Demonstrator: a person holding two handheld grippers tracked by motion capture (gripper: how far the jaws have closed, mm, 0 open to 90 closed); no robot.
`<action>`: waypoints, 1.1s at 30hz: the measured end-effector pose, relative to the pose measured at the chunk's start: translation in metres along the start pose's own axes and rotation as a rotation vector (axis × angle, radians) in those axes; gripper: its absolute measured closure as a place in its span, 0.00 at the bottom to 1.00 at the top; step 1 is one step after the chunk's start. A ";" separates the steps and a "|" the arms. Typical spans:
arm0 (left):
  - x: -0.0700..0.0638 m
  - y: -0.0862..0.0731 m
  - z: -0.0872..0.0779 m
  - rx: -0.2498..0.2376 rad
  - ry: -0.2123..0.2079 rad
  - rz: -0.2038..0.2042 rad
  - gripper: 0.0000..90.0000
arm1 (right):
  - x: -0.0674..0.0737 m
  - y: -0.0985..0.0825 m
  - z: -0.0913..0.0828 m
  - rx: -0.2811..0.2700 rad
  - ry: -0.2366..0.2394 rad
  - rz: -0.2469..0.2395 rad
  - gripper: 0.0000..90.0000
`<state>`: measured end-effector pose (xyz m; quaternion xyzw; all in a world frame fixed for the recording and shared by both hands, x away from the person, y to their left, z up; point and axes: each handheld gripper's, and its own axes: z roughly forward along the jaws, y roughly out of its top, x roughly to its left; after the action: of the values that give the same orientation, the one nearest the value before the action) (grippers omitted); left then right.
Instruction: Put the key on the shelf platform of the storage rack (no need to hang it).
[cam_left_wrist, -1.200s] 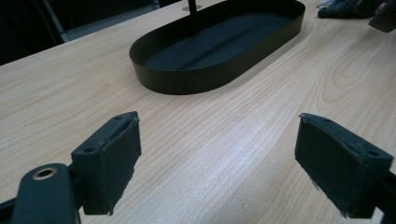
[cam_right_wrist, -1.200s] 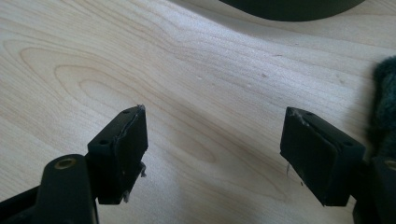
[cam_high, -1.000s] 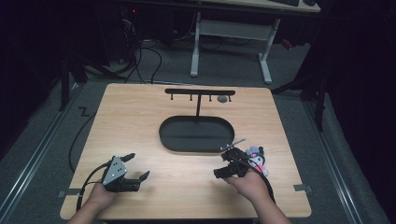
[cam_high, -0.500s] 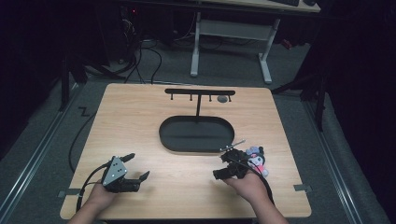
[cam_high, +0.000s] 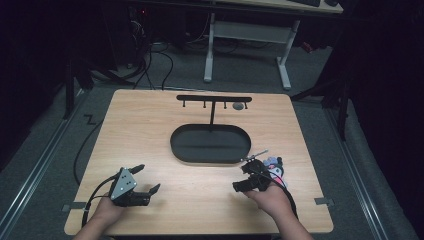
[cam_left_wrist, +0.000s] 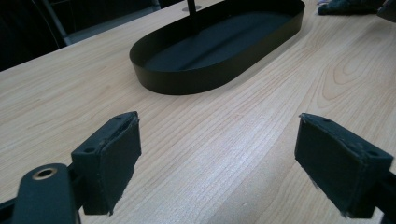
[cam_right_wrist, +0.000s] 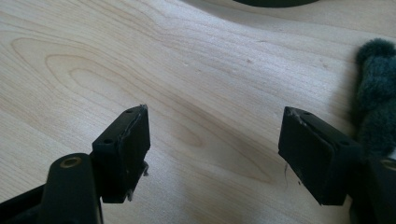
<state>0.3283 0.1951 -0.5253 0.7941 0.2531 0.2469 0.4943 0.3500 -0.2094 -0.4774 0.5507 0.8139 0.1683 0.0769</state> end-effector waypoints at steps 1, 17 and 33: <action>0.000 0.000 0.000 -0.001 -0.002 0.000 0.17 | 0.000 0.000 0.000 0.007 -0.002 0.004 0.29; 0.000 0.000 0.001 0.000 -0.011 -0.002 0.17 | -0.017 0.004 -0.016 0.071 -0.051 0.016 0.33; 0.000 0.000 0.001 0.002 -0.010 -0.003 0.17 | -0.052 -0.001 -0.048 0.056 -0.104 0.075 0.33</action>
<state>0.3295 0.1944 -0.5253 0.7955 0.2521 0.2419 0.4951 0.3535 -0.2665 -0.4364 0.5907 0.7921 0.1193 0.0971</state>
